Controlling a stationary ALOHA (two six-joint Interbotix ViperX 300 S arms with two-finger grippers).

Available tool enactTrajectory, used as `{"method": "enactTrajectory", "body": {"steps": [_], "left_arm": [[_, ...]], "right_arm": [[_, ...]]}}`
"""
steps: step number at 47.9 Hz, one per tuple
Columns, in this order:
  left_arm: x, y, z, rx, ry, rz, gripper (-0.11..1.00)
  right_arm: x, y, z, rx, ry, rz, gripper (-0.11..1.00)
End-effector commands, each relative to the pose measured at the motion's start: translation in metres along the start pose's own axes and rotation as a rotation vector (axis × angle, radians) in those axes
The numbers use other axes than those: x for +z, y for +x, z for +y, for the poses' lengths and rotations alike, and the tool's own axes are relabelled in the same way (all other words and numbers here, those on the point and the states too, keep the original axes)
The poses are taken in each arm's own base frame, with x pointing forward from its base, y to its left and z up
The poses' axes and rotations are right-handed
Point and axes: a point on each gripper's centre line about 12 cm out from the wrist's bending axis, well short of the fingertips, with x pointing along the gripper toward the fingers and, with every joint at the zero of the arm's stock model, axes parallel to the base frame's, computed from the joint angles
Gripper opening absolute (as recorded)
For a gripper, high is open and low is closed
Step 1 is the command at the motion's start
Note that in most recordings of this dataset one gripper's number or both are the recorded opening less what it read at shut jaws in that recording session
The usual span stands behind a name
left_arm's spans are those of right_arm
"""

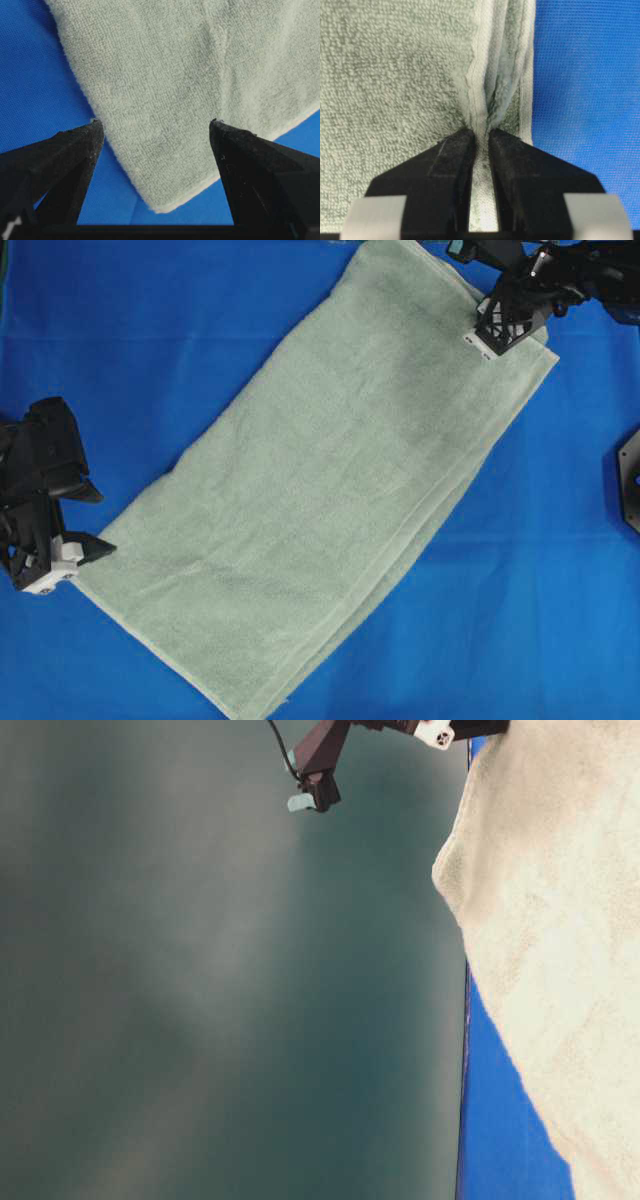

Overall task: Fold a bath towel.
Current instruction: 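Grasp the far end with the right gripper and fold it toward the near end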

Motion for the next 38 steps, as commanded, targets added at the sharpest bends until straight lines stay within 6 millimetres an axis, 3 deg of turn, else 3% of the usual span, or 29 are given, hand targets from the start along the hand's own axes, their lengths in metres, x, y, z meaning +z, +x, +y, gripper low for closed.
{"method": "enactTrajectory", "body": {"steps": [1, 8, 14, 21, 29, 38], "left_arm": [[0.006, -0.004, -0.005, -0.017, 0.0, -0.022, 0.82], [0.009, -0.006, -0.007, -0.025, -0.004, -0.029, 0.82], [0.011, -0.007, -0.008, -0.028, -0.003, -0.032, 0.82], [0.011, -0.008, -0.009, -0.032, -0.003, -0.035, 0.82], [0.012, -0.007, -0.009, -0.037, -0.005, -0.038, 0.82], [0.012, -0.008, -0.01, -0.044, -0.002, -0.044, 0.82]], "right_arm": [[-0.004, -0.007, -0.006, -0.009, 0.024, 0.004, 0.14], [0.01, -0.044, 0.001, 0.007, 0.044, -0.078, 0.14], [0.018, -0.079, 0.027, 0.043, 0.003, -0.124, 0.14], [0.022, -0.106, 0.064, 0.1, -0.016, -0.163, 0.14], [0.022, -0.125, 0.13, 0.205, -0.052, -0.2, 0.14], [0.013, -0.137, 0.219, 0.296, -0.154, -0.204, 0.14]]}}
